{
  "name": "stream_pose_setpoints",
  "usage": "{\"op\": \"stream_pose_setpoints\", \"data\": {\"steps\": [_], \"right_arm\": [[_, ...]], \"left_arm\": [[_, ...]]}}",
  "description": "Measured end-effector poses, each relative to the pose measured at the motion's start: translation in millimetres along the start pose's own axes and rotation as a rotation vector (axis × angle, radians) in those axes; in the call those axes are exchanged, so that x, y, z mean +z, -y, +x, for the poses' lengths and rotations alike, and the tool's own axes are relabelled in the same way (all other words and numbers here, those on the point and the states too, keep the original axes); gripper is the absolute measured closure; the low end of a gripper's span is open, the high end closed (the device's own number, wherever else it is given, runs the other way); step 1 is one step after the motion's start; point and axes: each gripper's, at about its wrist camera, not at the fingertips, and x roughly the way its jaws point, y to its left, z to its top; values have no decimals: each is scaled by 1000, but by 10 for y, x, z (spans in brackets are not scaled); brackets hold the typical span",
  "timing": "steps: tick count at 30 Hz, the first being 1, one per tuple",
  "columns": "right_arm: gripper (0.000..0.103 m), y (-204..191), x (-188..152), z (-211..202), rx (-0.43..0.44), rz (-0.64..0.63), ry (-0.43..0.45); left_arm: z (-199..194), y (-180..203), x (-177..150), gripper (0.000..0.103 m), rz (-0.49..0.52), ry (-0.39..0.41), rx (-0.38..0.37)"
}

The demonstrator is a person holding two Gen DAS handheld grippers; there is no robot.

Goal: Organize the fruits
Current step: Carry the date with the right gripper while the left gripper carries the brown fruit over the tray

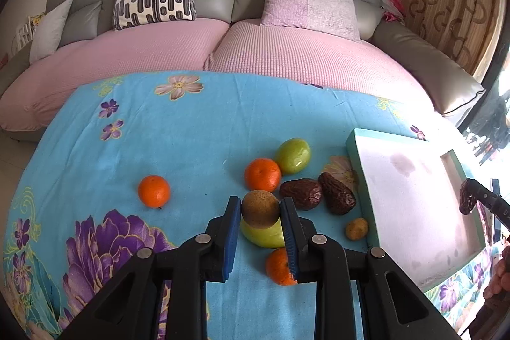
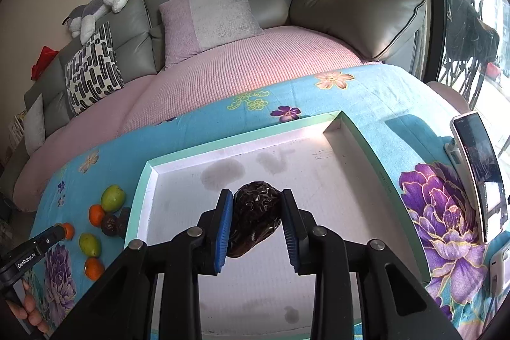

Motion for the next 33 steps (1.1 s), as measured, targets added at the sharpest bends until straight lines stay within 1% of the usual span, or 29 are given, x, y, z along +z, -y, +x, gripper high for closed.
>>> {"op": "stream_pose_setpoints", "data": {"steps": [6, 11, 15, 20, 24, 30, 33], "right_arm": [[71, 175, 36, -110, -26, 41, 23], [71, 263, 62, -195, -49, 55, 42], [71, 319, 79, -247, -64, 60, 54], [71, 355, 79, -259, -76, 63, 53], [71, 377, 75, -256, -81, 65, 50], [71, 375, 71, -240, -87, 62, 45], [71, 369, 48, -165, -90, 59, 25]], "left_arm": [[-163, 469, 110, 76, 105, 33, -75], [-190, 914, 178, 76, 195, 44, -146], [-163, 1278, 160, 76, 267, 34, -202], [-85, 1624, 71, 76, 347, 4, -248], [3, 1792, -2, 76, 388, -26, -262], [120, 1862, -85, 76, 404, -58, -265], [223, 1870, -142, 76, 406, -76, -258]]}}
